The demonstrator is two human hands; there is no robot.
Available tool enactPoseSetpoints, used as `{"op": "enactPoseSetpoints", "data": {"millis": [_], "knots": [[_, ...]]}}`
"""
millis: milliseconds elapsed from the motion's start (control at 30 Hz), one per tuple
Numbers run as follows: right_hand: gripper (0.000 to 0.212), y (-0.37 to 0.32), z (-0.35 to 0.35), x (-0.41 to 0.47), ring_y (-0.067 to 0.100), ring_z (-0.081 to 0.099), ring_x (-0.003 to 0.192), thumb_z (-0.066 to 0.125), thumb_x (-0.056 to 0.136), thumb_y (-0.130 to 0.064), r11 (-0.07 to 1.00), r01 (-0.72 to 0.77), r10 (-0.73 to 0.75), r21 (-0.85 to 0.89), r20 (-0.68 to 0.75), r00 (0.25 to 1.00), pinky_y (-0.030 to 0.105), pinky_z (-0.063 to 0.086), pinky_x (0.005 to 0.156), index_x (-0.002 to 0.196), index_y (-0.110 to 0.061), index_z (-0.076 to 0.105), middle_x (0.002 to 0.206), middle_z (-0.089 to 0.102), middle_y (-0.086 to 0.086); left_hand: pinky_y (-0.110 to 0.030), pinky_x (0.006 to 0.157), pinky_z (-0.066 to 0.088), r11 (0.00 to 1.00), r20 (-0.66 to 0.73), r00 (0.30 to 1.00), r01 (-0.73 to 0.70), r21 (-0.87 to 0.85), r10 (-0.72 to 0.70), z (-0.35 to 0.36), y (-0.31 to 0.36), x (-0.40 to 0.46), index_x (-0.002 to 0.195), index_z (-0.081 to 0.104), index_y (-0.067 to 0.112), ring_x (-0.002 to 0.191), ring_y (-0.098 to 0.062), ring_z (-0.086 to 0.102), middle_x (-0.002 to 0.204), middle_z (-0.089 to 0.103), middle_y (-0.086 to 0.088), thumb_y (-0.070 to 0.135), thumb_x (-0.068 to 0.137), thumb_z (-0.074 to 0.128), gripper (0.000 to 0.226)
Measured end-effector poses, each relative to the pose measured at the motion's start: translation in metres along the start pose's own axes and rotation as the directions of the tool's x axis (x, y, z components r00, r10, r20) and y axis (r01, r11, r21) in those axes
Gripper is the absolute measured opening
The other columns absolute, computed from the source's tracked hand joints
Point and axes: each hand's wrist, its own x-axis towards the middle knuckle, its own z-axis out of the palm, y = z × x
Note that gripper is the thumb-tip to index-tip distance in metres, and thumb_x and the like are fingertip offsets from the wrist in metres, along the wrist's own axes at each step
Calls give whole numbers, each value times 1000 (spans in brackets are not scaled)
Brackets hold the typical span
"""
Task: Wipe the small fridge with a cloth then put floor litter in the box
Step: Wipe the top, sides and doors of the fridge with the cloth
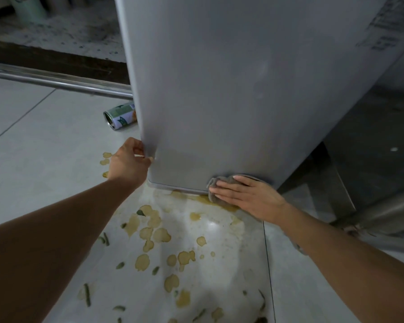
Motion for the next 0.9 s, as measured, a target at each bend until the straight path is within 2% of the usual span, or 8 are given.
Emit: {"op": "enactPoseSetpoints", "data": {"millis": [100, 200, 267, 333, 500, 633, 767, 900], "knots": [[100, 14, -7, -12, 19, -23, 142, 60, 78, -9, 983, -183, 179, -25, -121, 976, 43, -22, 113, 150, -20, -9, 156, -23, 0, -31, 68, 45, 1000, -12, 1000, 4, 12, -3, 0, 2, -1, 98, 53, 19, 80, -18, 56, 95, 57, 3, 15, 85, 63, 17], [84, 32, -13, -23, 19, 3, 145, 47, 80, -1, 868, -461, 495, 184, -389, 777, 42, 0, 116, 151, -22, 8, 158, 5, -3, -32, 70, 46, 1000, -15, 1000, -3, 25, 4, 1, 1, -2, 101, 53, 19, 81, -20, 56, 95, 58, 2, 15, 85, 62, 18], [74, 35, -11, -24, 20, 3, 145, 40, 84, -5, 810, -522, 586, 268, -413, 697, 44, 3, 116, 150, -25, 14, 158, 5, -2, -32, 70, 43, 1000, -31, 999, -14, 25, 14, 3, 0, -4, 102, 54, 18, 83, -21, 55, 95, 58, 2, 14, 85, 61, 19], [76, 28, -5, -17, 22, -2, 145, 46, 79, -8, 803, -536, 596, 260, -375, 710, 47, 3, 115, 148, -26, 18, 158, -4, 0, -32, 70, 42, 1000, -42, 999, -14, 26, 15, 4, 0, -4, 101, 53, 18, 84, -21, 55, 96, 58, 2, 13, 84, 60, 19], [108, -9, 21, -30, 18, -4, 144, 69, 64, -8, 936, -333, 348, 118, -149, 925, 46, -1, 117, 150, -25, 7, 158, -8, -4, -32, 67, 42, 1000, -36, 999, 10, 24, -9, 3, 3, -4, 99, 53, 19, 83, -22, 56, 96, 58, 1, 14, 84, 62, 18], [110, -2, 19, -40, 18, 0, 146, 70, 64, -7, 920, -378, 391, 103, -172, 904, 42, -6, 118, 151, -25, 6, 159, -1, -4, -39, 67, 48, 998, -31, 998, 55, -14, -55, 2, 6, -4, 101, 55, 16, 88, -36, 60, 96, 58, -1, 15, 84, 63, 19], [72, 16, -6, -36, 30, 19, 139, 46, 78, -10, 671, -633, 741, 386, -303, 600, 50, 11, 116, 146, -22, 23, 149, 20, 5, -42, 70, 51, 997, -26, 997, 78, -21, -79, 1, 8, -6, 100, 55, 17, 92, -37, 61, 97, 58, -1, 17, 84, 63, 18], [54, 17, -40, -11, 42, 12, 140, 45, 91, -13, 294, -703, 956, 648, -187, 228, 53, 13, 116, 141, -8, 25, 150, 13, 21, -46, 75, 52, 997, -16, 998, 67, -24, -67, 2, 5, -5, 98, 54, 19, 88, -36, 60, 97, 58, -3, 17, 85, 62, 16]]}}
